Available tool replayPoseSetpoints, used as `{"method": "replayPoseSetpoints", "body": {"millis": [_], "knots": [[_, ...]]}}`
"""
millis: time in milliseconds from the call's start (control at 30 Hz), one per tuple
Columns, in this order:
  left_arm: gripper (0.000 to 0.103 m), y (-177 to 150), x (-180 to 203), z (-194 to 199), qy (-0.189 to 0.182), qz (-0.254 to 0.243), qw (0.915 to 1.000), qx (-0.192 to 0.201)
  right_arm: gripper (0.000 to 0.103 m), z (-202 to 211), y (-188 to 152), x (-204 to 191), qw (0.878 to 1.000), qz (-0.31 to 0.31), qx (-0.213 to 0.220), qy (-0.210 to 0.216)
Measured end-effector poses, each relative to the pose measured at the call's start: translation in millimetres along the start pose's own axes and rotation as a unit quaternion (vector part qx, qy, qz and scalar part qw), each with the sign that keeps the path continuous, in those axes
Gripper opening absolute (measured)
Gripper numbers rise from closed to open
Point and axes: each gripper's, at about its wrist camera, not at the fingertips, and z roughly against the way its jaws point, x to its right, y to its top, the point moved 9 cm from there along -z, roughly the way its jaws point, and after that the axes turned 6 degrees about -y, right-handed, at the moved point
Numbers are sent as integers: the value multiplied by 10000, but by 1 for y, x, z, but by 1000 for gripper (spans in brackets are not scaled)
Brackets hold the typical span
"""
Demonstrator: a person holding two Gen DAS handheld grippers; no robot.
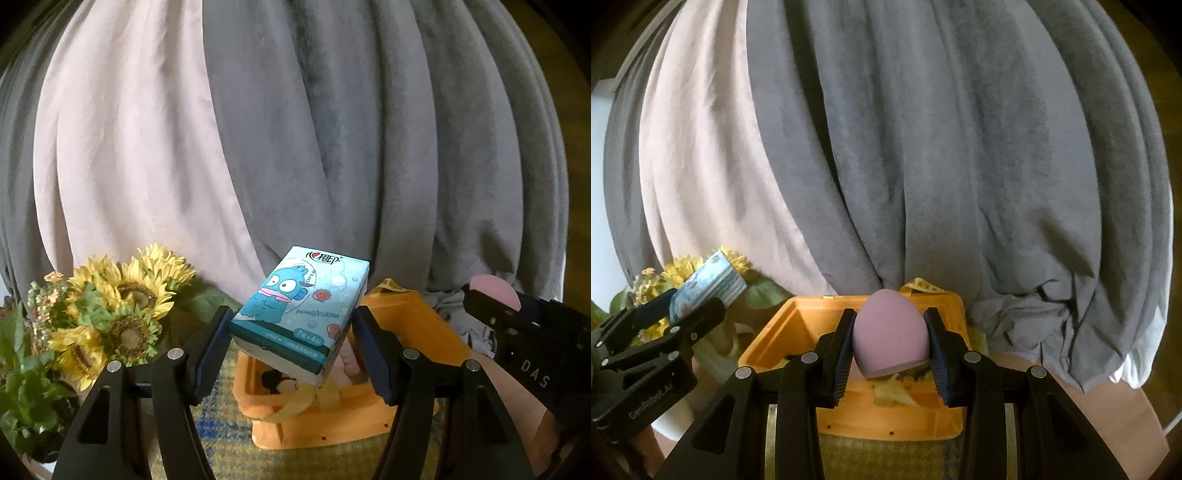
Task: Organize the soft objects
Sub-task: 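Lift the tissue pack and pink sponge and carry both over the crate, then open both tools to drop the tissue pack and sponge into the crate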
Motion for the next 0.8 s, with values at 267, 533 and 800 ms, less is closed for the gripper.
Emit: {"method": "replayPoseSetpoints", "body": {"millis": [267,533,800], "knots": [[66,0,-8,-45,75,17,9996,-282,38,-50,5,0,9995,111,-283,-3],[66,-13,-10,-94,5,21,9977,-678,38,-94,-3,1,9974,217,-686,-14],[66,-32,-10,-129,-10,-23,9940,-1097,38,-132,-26,8,9924,278,-1199,-86]]}}
